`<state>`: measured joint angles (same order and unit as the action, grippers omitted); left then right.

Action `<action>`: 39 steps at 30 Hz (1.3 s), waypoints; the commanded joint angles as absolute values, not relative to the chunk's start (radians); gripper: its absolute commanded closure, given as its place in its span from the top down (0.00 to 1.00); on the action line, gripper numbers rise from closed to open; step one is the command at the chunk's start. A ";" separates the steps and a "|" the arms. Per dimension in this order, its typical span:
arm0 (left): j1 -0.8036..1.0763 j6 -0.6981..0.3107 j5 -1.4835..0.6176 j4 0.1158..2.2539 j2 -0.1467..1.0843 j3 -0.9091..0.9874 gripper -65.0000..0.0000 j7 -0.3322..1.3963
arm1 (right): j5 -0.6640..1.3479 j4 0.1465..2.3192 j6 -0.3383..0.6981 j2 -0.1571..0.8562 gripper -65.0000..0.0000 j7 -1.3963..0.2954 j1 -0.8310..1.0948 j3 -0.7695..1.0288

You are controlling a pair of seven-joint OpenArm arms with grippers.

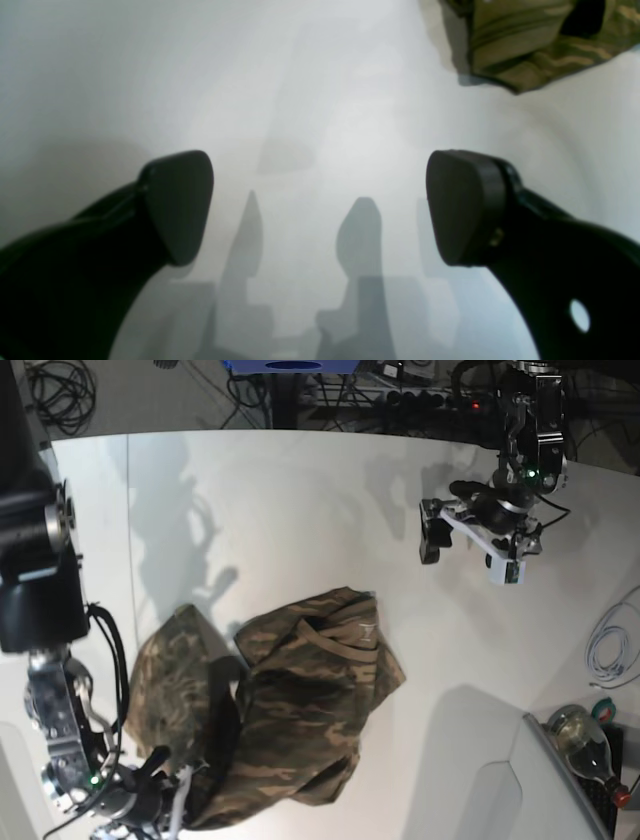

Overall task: Layout the t-shirt on the table in an organized manner, then fold the t-shirt properly
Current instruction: 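Drag the shirt collar edge with the right gripper to spread it flat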

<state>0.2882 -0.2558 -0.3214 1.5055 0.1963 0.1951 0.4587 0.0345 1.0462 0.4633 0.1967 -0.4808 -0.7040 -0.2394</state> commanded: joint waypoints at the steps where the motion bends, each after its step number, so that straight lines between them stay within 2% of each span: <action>1: 0.298 -0.255 -0.323 1.524 0.206 0.199 1.00 0.446 | 0.036 0.967 0.452 0.203 0.01 -0.415 -0.786 -0.234; 4: 0.321 -0.255 -0.323 1.529 0.206 0.199 1.00 0.446 | 0.036 0.607 0.450 0.197 0.02 -0.213 -0.915 -0.229; 5: 0.326 -0.255 -0.323 1.531 0.206 0.199 1.00 0.446 | 0.036 0.506 0.441 0.194 0.06 -0.159 -0.951 -0.234; 7: 0.328 -0.254 -0.323 1.531 0.206 0.199 1.00 0.446 | 0.036 0.338 0.384 0.182 0.27 -0.099 -0.998 -0.236; 8: 0.328 -0.254 -0.323 1.531 0.206 0.199 1.00 0.446 | 0.036 0.309 0.361 0.179 0.43 -0.104 -1.003 -0.236; 10: 0.328 -0.254 -0.323 1.531 0.203 0.199 1.00 0.446 | 0.036 0.340 0.357 0.177 0.70 -0.137 -0.969 -0.236; 11: 0.328 -0.254 -0.323 1.531 0.203 0.199 1.00 0.444 | 0.036 0.387 0.369 0.179 0.77 -0.166 -0.929 -0.236; 14: 0.326 -0.254 -0.323 1.529 0.202 0.199 1.00 0.444 | 0.036 0.650 0.447 0.183 0.73 -0.291 -0.757 -0.236; 17: 0.320 -0.254 -0.323 1.529 0.200 0.197 1.00 0.444 | 0.036 1.029 0.513 0.196 0.71 -0.407 -0.529 -0.234; 19: 0.317 -0.254 -0.325 1.529 0.200 0.196 1.00 0.444 | 0.036 1.248 0.524 0.194 0.71 -0.447 -0.381 -0.234; 21: 0.317 -0.254 -0.331 1.529 0.200 0.193 1.00 0.444 | 0.036 1.371 0.524 0.176 0.71 -0.461 -0.280 -0.236; 22: 0.315 -0.254 -0.331 1.529 0.200 0.191 0.97 0.444 | 0.036 1.402 0.522 0.160 0.71 -0.464 -0.239 -0.236; 23: 0.315 -0.254 -0.331 1.529 0.200 0.191 0.88 0.444 | 0.036 1.419 0.522 0.153 0.71 -0.466 -0.203 -0.236; 25: 0.315 -0.254 -0.332 1.524 0.199 0.193 0.66 0.444 | 0.036 1.419 0.522 0.137 0.71 -0.466 -0.185 -0.236; 26: 0.315 -0.254 -0.332 1.524 0.199 0.196 0.52 0.444 | 0.036 1.402 0.522 0.125 0.71 -0.466 -0.176 -0.236; 28: 0.315 -0.254 -0.334 1.523 0.199 0.196 0.25 0.444 | 0.036 1.339 0.522 0.101 0.71 -0.461 -0.174 -0.236; 30: 0.315 -0.254 -0.334 1.521 0.199 0.196 0.02 0.444 | 0.036 1.237 0.522 0.076 0.71 -0.447 -0.211 -0.234; 34: 0.321 -0.254 -0.334 1.529 0.199 0.191 0.00 0.449 | 0.038 0.984 0.521 0.047 0.70 -0.326 -0.300 -0.225; 39: 0.328 -0.254 -0.334 1.529 0.199 0.197 0.00 0.446 | 0.038 0.828 0.515 0.045 0.70 -0.243 -0.374 -0.223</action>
